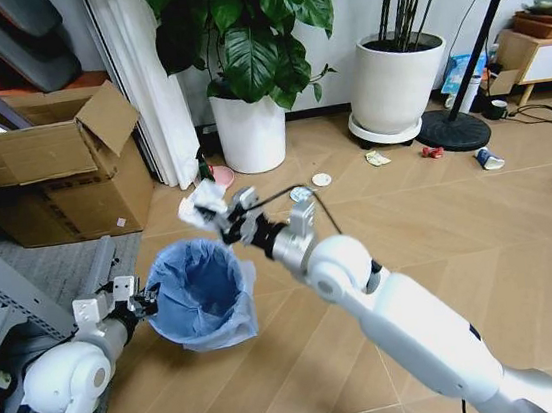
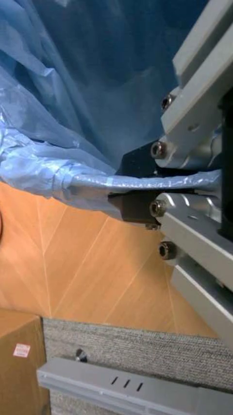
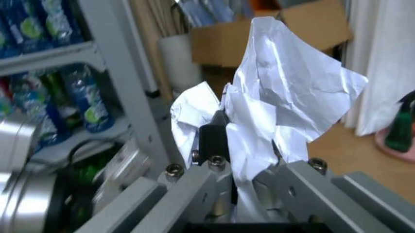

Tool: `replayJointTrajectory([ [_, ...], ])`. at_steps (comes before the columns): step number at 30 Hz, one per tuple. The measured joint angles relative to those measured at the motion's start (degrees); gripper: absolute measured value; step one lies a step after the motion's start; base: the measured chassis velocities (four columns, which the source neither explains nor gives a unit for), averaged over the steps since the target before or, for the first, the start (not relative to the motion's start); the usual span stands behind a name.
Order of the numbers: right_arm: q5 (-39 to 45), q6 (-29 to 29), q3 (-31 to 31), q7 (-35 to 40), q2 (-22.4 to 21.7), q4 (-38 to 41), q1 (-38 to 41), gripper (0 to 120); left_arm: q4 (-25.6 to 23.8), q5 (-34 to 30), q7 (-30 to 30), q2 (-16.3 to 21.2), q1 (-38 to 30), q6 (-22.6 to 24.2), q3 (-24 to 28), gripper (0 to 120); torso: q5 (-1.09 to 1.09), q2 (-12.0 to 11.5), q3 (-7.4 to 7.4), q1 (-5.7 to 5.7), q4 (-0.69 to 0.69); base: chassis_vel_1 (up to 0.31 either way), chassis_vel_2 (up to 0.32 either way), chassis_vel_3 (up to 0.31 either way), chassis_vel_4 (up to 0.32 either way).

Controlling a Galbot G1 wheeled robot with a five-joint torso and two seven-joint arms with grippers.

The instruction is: Pick up the trash bin and place the garbage on the floor into it.

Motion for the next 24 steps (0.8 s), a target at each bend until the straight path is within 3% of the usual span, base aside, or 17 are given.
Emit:
replayJointTrajectory([
  [8,0.01,-1.25,-3.11,0.62,-0.88,-0.7,-0.39,0,0.63,-0.8,-0.58,0.15,-2.18,0.31,1.01,0,0.0,0.0,0.0,0.0,0.0,0.0,0.0,0.0,0.0],
  [19,-0.87,-1.43,-4.17,0.99,0.7,-3.62,-0.29,42,0.74,-1.14,-0.82,-0.1,-2.56,0.14,0.73,0,0.0,0.0,0.0,0.0,0.0,0.0,0.0,0.0,0.0],
  [23,-0.91,-1.37,-4.27,1.08,0.83,-4.06,0.0,52,0.84,-1.16,-0.83,-0.16,-2.74,0.07,0.66,0,0.0,0.0,0.0,0.0,0.0,0.0,0.0,0.0,0.0],
  [24,-0.91,-1.34,-4.32,1.09,0.85,-4.32,0.18,60,0.97,-1.17,-0.84,-0.22,-2.95,0.03,0.63,0,0.0,0.0,0.0,0.0,0.0,0.0,0.0,0.0,0.0],
])
